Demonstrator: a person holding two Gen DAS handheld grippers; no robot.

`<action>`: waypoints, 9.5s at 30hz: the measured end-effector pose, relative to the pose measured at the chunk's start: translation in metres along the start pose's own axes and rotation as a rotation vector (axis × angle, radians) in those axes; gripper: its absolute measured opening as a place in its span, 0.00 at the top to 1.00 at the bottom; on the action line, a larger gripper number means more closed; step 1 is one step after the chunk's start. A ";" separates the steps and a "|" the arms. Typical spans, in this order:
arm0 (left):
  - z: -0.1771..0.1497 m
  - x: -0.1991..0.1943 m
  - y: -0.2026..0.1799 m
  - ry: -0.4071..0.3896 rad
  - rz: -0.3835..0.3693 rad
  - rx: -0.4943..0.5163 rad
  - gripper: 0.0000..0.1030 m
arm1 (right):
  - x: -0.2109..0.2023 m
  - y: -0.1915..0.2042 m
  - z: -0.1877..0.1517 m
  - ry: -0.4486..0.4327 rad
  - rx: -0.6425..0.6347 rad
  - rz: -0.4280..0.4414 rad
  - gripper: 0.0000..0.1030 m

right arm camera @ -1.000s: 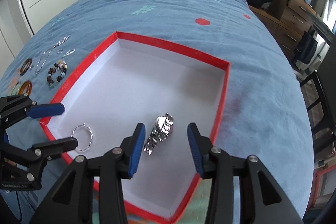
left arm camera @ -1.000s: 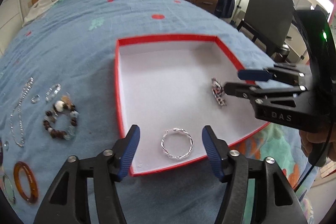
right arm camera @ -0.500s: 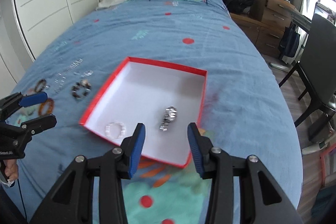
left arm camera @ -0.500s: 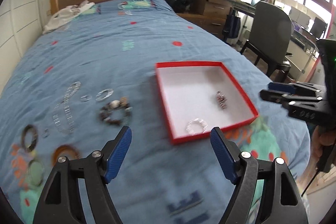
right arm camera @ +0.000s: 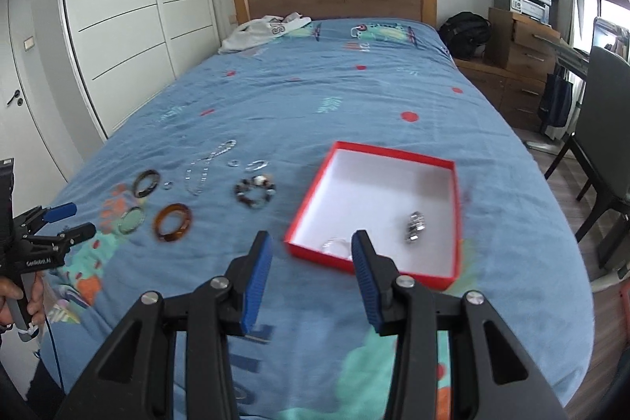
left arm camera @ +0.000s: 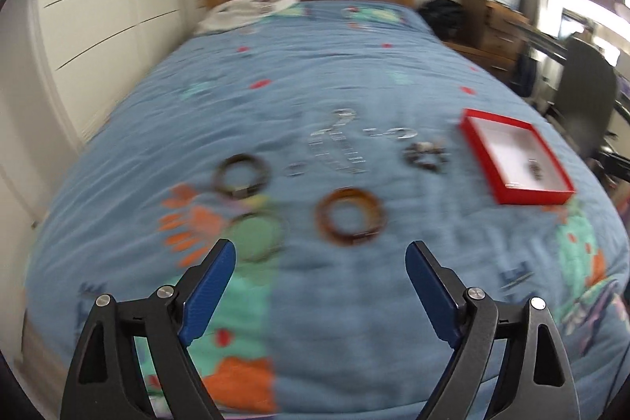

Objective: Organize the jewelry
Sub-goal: 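Withdraw both open tools from the box back over the jewelry, then grasp the thin silver bangle with the left tool while the right tool grasps the amber bangle, then carry both bangles into the red box and open both tools, then withdraw both open tools from the box toward the remaining jewelry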

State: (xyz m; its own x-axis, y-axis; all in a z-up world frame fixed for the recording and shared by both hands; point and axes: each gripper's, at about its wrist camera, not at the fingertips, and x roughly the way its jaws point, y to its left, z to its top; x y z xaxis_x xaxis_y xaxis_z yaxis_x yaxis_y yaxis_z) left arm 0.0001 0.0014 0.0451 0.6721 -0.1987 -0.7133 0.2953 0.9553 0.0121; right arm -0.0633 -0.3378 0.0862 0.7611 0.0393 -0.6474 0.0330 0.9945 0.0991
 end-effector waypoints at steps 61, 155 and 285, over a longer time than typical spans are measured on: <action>-0.021 0.142 0.076 0.140 0.022 -0.111 0.09 | 0.174 0.138 -0.040 0.159 -0.128 0.203 0.42; 0.037 0.108 0.010 0.049 -0.162 -0.069 0.33 | 0.162 0.090 0.023 0.114 -0.128 0.285 0.27; 0.000 0.051 0.076 0.000 -0.052 -0.106 0.21 | 0.106 0.099 0.015 0.088 -0.052 0.047 0.25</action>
State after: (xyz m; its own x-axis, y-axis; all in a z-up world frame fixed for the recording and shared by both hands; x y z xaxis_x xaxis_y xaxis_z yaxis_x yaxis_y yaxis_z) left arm 0.0564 0.0638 0.0097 0.6573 -0.2489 -0.7113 0.2567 0.9614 -0.0991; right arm 0.0298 -0.2368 0.0386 0.7008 0.0925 -0.7073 -0.0370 0.9949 0.0935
